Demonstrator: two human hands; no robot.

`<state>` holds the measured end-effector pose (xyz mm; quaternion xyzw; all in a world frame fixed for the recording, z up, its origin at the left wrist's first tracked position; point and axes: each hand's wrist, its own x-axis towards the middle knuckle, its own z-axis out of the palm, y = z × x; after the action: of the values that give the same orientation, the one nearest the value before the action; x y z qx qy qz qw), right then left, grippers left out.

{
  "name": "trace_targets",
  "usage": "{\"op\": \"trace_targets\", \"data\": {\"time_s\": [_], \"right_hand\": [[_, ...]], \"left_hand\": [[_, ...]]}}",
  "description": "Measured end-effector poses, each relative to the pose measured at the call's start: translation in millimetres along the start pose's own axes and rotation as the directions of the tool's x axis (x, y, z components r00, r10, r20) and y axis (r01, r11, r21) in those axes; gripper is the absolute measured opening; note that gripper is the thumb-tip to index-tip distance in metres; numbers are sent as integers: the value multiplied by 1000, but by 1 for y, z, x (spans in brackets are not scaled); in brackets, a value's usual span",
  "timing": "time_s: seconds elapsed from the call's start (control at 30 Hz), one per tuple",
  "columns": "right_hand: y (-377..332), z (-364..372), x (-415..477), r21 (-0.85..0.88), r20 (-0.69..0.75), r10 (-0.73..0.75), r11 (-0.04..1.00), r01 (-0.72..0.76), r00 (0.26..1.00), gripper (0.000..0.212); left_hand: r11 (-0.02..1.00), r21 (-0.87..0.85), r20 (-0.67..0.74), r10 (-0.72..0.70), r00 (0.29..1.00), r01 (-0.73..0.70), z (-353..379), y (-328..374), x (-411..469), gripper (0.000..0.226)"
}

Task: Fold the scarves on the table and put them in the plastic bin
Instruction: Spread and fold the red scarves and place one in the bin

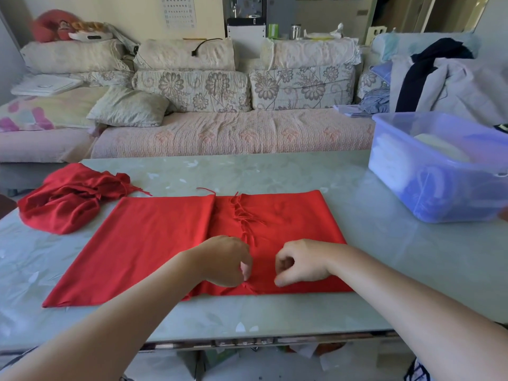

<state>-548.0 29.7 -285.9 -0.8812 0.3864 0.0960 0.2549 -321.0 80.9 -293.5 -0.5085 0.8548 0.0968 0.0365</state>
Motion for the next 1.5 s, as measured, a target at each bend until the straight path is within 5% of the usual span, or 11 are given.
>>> {"op": "trace_targets", "data": {"time_s": [0.07,0.17,0.2,0.33,0.5,0.6,0.8,0.93,1.07,1.2,1.5], "right_hand": [[4,-1,0,80,-59,8,997,-3,998,14],[15,3,2,-26,-196,19,999,-25,980,10],[18,5,2,-43,-207,32,998,-42,978,11],[33,6,-2,-5,-214,104,994,-107,971,16],[63,-4,-16,-38,-283,316,940,-339,906,9],[82,-10,-20,51,-266,368,928,-369,891,4],[118,-37,-9,155,-410,408,912,-379,816,14],[146,-52,8,237,-484,432,902,-361,761,21],[172,-59,32,91,-543,324,940,-329,775,43],[184,-62,65,99,-490,335,939,-330,805,38],[178,-71,102,315,-446,553,833,-455,704,26]], "left_hand": [[1000,-27,-152,10,988,-14,-1,1,1,26],[990,-95,-361,62,931,-102,7,11,9,16],[992,-81,-349,64,935,-98,12,15,11,24],[996,14,53,-93,994,92,34,22,12,71],[997,11,77,-74,994,73,14,18,19,53],[990,85,-24,-109,994,111,9,21,37,55],[990,-86,-240,90,967,-114,-7,64,92,16],[958,-32,-265,268,926,-286,-10,92,135,21],[900,9,-270,422,865,-436,3,101,168,42],[858,-18,-111,508,854,-513,24,106,176,66],[820,163,-249,573,781,-549,20,105,170,38]]}}
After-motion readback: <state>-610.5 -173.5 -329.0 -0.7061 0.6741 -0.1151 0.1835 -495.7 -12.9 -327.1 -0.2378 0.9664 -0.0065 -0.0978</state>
